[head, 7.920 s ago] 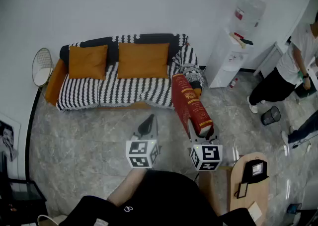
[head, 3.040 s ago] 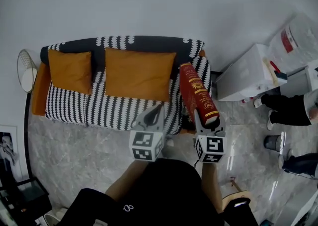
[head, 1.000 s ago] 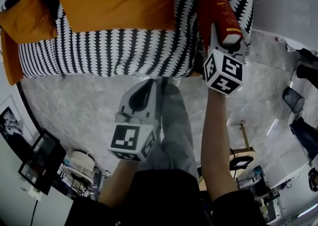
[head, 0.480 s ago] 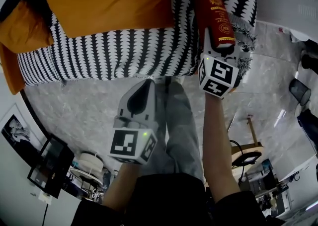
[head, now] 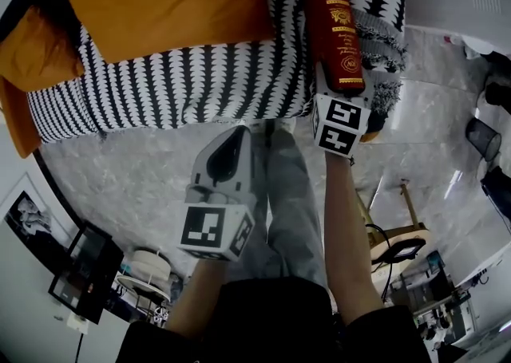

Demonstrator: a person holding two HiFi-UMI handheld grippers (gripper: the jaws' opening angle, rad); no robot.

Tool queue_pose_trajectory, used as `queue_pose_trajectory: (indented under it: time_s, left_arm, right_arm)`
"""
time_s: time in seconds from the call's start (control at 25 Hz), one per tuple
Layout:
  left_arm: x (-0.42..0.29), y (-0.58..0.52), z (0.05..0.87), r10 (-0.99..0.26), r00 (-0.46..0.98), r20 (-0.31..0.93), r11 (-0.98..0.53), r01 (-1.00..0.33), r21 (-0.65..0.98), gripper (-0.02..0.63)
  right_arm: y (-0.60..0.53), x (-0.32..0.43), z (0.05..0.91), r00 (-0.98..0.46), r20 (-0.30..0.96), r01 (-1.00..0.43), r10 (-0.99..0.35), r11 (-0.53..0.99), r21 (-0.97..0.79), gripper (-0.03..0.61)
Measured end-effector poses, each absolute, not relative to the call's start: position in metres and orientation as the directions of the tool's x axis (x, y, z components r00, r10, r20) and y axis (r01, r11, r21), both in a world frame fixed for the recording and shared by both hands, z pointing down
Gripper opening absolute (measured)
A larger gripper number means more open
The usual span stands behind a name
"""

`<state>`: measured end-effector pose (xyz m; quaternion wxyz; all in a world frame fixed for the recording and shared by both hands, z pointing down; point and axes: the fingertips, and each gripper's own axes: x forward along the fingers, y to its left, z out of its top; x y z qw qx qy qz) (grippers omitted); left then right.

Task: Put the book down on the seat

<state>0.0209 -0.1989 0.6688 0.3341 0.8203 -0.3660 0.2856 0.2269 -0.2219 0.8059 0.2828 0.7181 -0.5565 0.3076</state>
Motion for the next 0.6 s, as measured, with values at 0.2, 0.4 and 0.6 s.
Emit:
queue_pose_trajectory:
  time_s: [0.2,0.4,0.6]
  left_arm:
    - [0.012,-0.191,0.674,-0.395,0.563,0.726,-0.519,-0.789,0.329,0.012]
    - [0.003,-0.179,0.679,-0.379,0.558,0.738,-0.527,-0.786,0.323,0.012]
    - [0.002,-0.172,0.676,-0.385,0.56,0.734,-0.53,-0.785,0.321,0.012]
  right_arm:
    - [-0.199,0.216,0.815,0.169,0.787,-0.976,-0.594,-0.215,0.047,0.305]
    - [-0.185,0.204,0.817,0.146,0.796,-0.974,-0.587,-0.228,0.01,0.324]
    - [-0.178,0.202,0.811,0.145,0.79,-0.974,-0.596,-0.229,0.007,0.324]
